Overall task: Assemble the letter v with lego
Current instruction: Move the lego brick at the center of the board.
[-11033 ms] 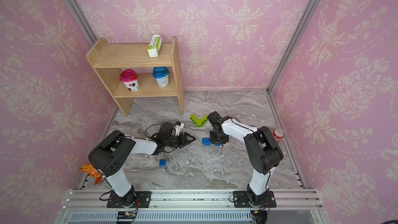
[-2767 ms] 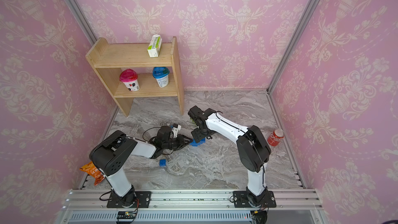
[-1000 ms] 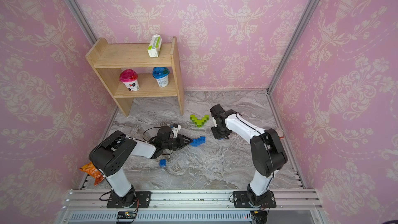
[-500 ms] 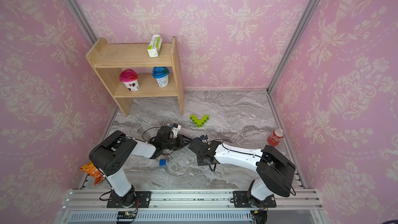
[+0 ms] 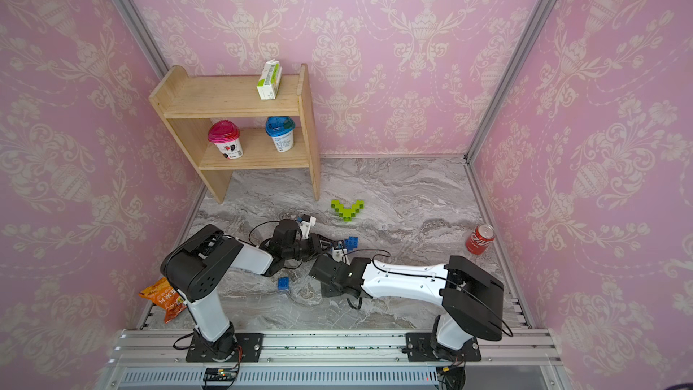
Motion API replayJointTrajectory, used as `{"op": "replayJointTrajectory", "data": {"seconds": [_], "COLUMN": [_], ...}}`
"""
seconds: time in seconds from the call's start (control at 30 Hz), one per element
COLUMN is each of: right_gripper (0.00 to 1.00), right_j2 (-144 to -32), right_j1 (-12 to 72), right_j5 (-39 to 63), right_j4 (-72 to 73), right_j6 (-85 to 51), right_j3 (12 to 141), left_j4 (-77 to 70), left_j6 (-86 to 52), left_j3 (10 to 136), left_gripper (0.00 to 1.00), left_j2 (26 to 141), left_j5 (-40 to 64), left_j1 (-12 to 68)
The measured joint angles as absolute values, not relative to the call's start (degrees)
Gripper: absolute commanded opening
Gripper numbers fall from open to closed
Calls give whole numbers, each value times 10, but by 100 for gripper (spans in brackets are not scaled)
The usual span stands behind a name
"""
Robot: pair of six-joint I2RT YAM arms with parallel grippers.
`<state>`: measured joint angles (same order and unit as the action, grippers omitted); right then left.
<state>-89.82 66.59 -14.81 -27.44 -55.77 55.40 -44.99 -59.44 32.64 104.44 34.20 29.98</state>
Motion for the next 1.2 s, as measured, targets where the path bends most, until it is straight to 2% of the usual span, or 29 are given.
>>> {"op": "replayJointTrajectory", "data": {"seconds": [0.23,0.47,0.6,0.77,1.03,1.2], "right_gripper": [67,59,59,54,53,53], "right_j2": [-902,-871,-845,-918,-1048,-1092], "right_j1": [676,654,650,682,703,703], "right_j5": [-141,-157,-166,-165,-159,-149], "right_j4": [-211,-229,-243,-246,-203,-180], "right_j6": [-560,-560,-560,-563,-571,-570], "right_j3": [587,581,583,639,722,768], "left_j4": [-435,-394,-389,-379,-359,-350], "left_j6": [-585,-573,-571,-562,-540,-530], "left_j3": [328,327,327,325,306,306], "left_gripper": [27,27,26,26,26,26], "left_j2": [1037,1012,1010,1005,973,971], "left_j5": [344,342,342,344,360,373], "left_j1": [275,264,256,229,185,174]}}
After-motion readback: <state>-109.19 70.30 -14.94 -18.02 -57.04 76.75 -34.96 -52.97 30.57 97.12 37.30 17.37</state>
